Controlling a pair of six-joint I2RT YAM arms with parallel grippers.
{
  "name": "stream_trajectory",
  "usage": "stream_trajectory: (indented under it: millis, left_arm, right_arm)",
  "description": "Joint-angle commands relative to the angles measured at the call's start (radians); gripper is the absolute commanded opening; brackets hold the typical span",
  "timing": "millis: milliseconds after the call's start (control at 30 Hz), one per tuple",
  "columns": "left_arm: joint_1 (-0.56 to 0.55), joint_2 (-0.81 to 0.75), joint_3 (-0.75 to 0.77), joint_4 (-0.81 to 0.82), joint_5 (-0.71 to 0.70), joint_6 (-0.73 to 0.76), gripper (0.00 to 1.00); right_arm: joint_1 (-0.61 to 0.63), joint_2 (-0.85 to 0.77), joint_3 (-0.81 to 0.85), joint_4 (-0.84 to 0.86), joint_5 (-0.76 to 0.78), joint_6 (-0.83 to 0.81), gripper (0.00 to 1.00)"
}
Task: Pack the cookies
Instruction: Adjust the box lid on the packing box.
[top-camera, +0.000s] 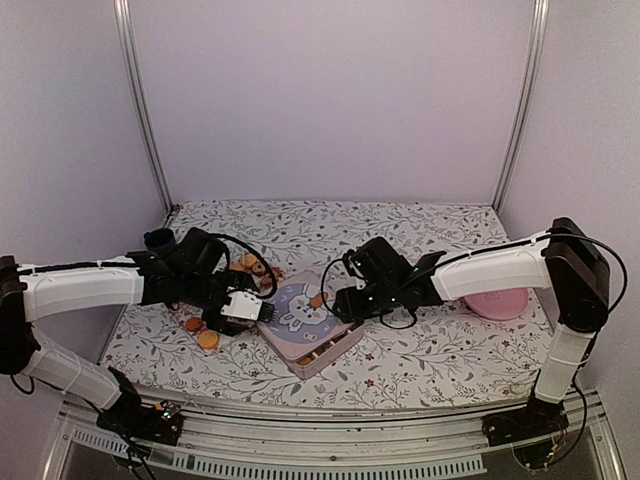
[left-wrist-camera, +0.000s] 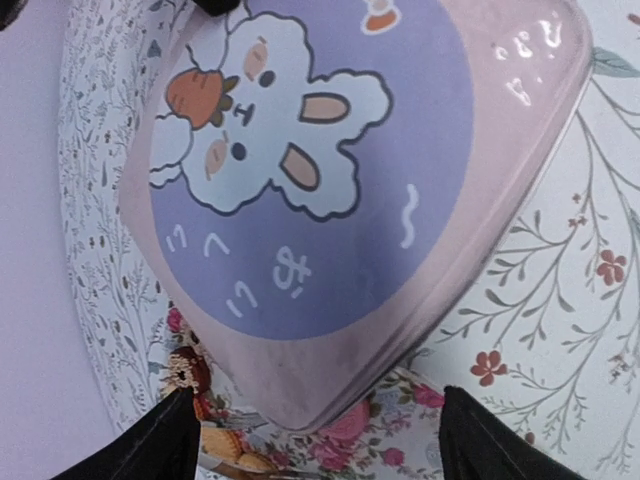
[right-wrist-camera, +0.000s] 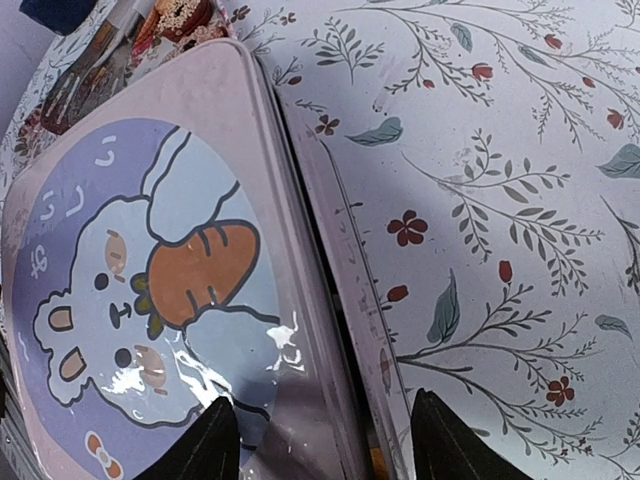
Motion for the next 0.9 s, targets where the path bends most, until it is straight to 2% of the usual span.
stream_trajectory:
  millis: [0,167,367,867]
  left_arm:
    - [0.014,0.048,0.009,-0.207,0.053,-0.065,0.83]
    - [0.006,0.126,0.053,-0.135,0.017,-0.127,0.79]
    - [-0.008,0.233,0.193,-0.194,0.053,-0.212,0.69]
    - [-0.112,0.217,0.140,-0.143,0.013,-0.232,0.66]
  right_arm:
    - [-0.006,-0.019,-0.047,-0.076,0.034,0.010,0.60]
    - [-0.007,-0.044,-0.055,-0.076,0.039,0.017,0.60]
    - [-0.007,-0.080,-0.064,-0.069,0.038,0.029,0.60]
    - [-0.026,-0.202,-0.131,-0.043,0.048,0.057,0.59]
